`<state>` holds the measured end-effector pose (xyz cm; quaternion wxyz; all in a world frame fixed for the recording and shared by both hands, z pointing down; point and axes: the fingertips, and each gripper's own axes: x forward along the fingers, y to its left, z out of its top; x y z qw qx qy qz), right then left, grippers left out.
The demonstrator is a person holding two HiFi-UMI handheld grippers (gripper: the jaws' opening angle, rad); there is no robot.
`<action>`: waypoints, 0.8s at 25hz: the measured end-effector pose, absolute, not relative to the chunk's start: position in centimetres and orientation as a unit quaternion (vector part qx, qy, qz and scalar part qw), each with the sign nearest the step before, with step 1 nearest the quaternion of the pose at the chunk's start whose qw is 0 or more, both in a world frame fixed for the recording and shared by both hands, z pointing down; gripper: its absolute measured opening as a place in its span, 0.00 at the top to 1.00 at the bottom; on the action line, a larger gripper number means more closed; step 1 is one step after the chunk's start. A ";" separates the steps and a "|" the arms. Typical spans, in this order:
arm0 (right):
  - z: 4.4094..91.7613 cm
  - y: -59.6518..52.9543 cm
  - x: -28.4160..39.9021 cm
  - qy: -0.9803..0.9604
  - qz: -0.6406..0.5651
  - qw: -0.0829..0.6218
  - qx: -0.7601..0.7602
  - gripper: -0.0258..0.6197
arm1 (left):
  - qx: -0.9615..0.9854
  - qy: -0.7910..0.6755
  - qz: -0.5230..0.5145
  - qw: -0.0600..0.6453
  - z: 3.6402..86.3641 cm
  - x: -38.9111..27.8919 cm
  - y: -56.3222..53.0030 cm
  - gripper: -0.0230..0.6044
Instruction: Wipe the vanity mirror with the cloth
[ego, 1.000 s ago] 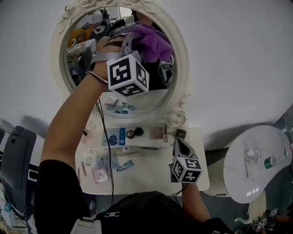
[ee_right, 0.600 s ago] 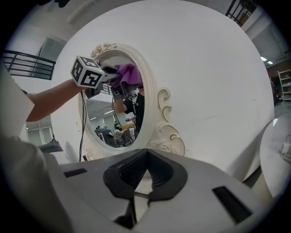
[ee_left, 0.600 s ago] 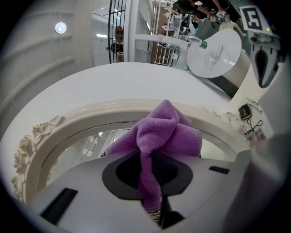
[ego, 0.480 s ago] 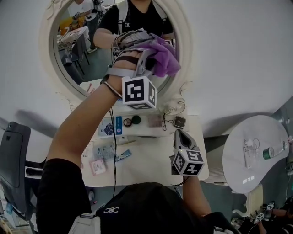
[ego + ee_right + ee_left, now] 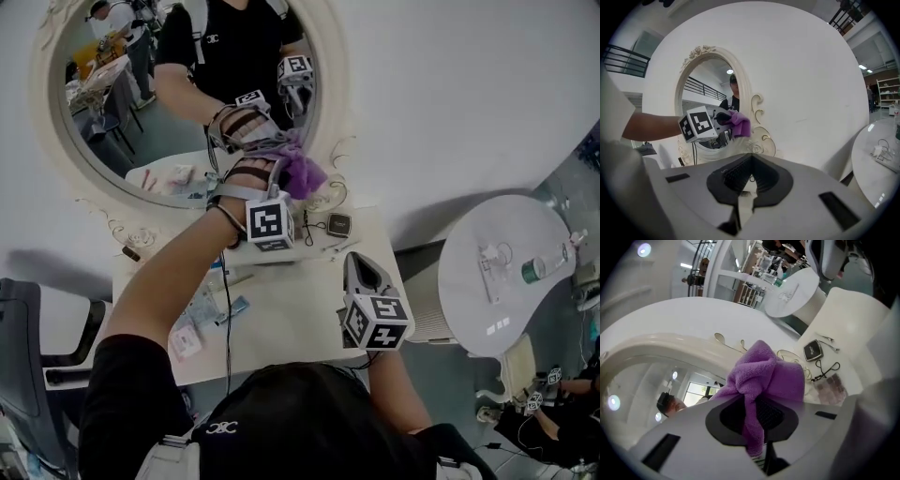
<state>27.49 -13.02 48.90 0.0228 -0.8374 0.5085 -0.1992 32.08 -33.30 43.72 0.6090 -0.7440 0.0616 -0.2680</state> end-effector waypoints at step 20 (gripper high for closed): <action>48.0 -13.5 23.0 0.535 -0.183 -0.003 -0.825 0.95 | -0.942 0.170 -0.249 0.147 50.7 21.3 -38.4 0.88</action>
